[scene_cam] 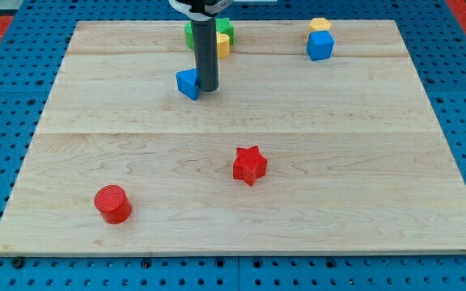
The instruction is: Push the triangle into the heart
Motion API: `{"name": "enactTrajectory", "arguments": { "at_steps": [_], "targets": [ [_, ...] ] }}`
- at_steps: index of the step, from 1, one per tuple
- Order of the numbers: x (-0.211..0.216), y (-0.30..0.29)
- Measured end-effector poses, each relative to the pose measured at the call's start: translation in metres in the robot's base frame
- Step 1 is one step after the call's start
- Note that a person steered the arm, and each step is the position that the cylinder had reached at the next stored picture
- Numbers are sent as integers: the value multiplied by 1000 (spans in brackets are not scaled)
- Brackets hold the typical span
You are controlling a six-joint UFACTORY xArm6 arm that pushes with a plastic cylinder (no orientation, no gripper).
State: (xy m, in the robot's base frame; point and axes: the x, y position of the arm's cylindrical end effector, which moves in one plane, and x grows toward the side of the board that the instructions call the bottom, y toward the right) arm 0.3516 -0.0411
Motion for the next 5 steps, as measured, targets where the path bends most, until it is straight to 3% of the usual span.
{"name": "enactTrajectory", "arguments": {
  "at_steps": [1,3,5],
  "targets": [
    [40,3],
    [-27,-56],
    [-17,-35]
  ]
}}
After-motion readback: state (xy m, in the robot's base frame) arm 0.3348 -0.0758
